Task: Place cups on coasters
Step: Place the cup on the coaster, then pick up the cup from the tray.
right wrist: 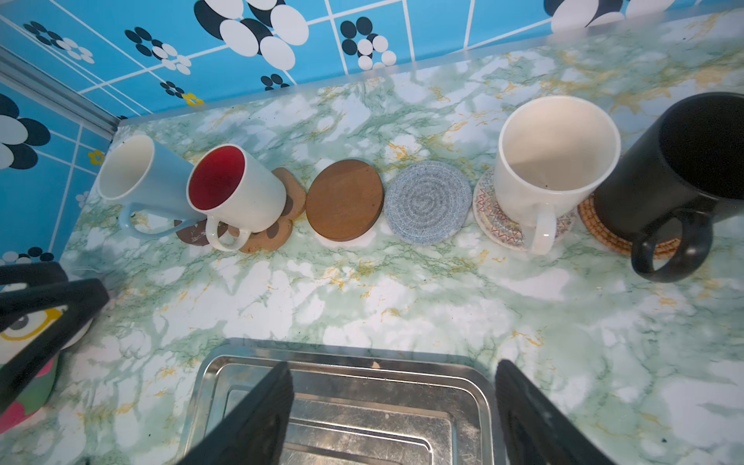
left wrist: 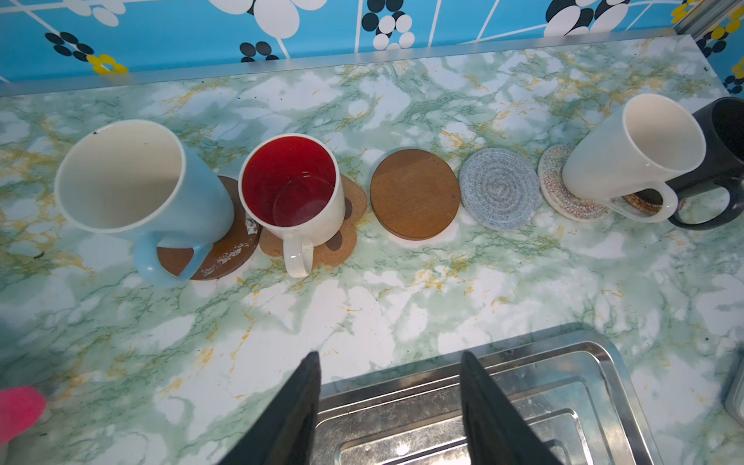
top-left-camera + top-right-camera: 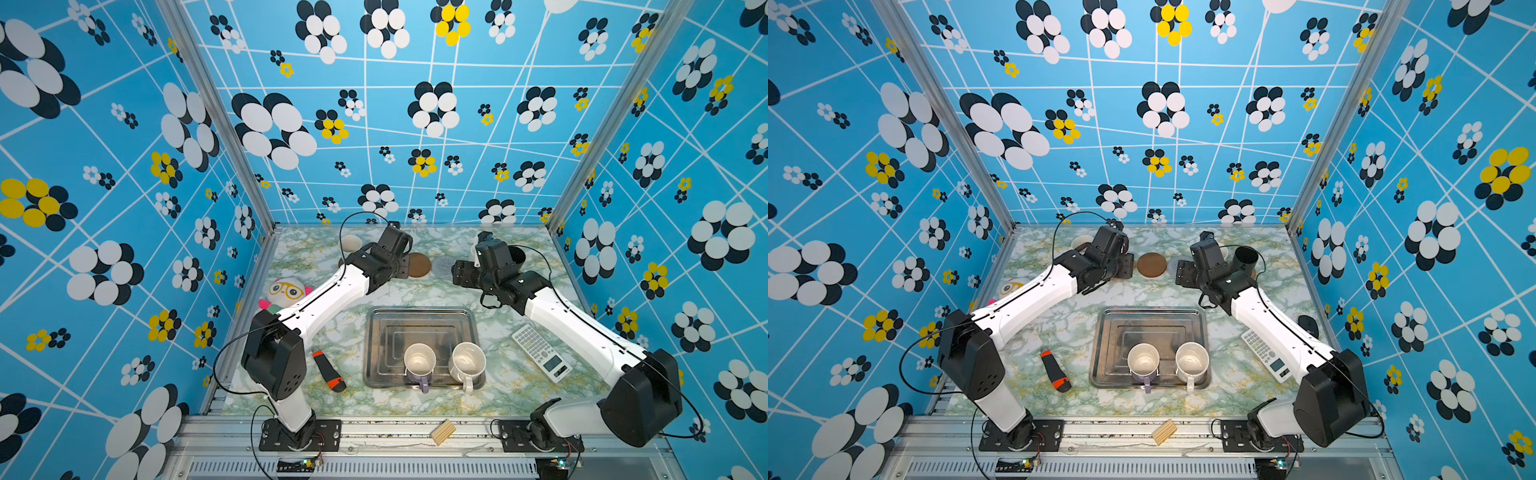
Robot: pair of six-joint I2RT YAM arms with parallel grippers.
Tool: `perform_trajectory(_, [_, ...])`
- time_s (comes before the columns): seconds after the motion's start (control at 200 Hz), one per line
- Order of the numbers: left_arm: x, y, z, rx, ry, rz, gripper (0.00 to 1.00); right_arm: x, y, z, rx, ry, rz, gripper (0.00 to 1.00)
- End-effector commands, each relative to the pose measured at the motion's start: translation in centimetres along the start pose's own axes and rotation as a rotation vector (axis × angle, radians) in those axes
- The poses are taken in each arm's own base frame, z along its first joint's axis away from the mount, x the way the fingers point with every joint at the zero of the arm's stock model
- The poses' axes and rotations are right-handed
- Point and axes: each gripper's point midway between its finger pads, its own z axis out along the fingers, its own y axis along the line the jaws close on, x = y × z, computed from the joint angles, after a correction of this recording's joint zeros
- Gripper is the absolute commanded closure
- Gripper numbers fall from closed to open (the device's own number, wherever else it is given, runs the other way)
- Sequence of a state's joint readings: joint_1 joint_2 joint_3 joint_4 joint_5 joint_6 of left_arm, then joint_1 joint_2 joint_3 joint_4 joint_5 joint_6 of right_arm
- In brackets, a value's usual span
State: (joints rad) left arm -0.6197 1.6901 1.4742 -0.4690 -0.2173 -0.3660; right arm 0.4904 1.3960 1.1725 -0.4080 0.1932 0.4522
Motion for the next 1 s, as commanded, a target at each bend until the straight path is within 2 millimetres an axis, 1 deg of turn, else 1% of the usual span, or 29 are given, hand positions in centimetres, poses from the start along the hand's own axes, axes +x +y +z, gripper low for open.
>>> perform_trajectory(0.0, [-1.4, -0.5, -1.3, 0.04, -0.086, -0.016, 0.43, -0.8, -0.4, -2.0, 0.032, -0.015, -0.023, 0.19])
perform_trajectory(0.175, [-0.7, -0.6, -1.9, 0.07, -0.122, -0.018, 0.42, -0.4, 0.0, -3.1, 0.038, -0.004, -0.052, 0.19])
perform_trajectory(0.275, [-0.7, -0.7, -2.6, 0.096, -0.152, -0.023, 0.41, 0.6, 0.1, -3.6, 0.048, 0.028, -0.077, 0.2])
perform_trajectory(0.41, [-0.7, -0.6, -3.6, 0.118, -0.187, -0.017, 0.39, 2.6, 0.4, -4.2, 0.034, 0.096, -0.113, 0.22])
perform_trajectory(0.515, [-0.7, -0.3, -4.3, 0.118, -0.21, -0.02, 0.37, 4.2, 0.8, -5.4, 0.015, 0.151, -0.147, 0.23])
perform_trajectory(0.59, [-0.6, -0.1, -4.7, 0.119, -0.224, -0.023, 0.36, 5.5, 0.5, -6.5, 0.019, 0.197, -0.173, 0.23])
perform_trajectory(0.67, [-0.6, 0.1, -5.1, 0.122, -0.239, -0.028, 0.35, 7.4, -0.3, -7.8, 0.041, 0.265, -0.206, 0.24])
perform_trajectory(0.805, [-0.5, 0.3, -5.3, 0.126, -0.246, -0.032, 0.34, 9.8, -2.4, -10.4, 0.111, 0.341, -0.241, 0.26])
perform_trajectory(0.93, [-0.5, 0.1, -5.2, 0.138, -0.242, -0.033, 0.33, 12.5, -3.1, -12.6, 0.091, 0.417, -0.225, 0.26])
perform_trajectory(0.995, [-0.5, 0.0, -5.3, 0.144, -0.241, -0.031, 0.33, 14.0, -3.2, -13.5, 0.06, 0.453, -0.208, 0.27])
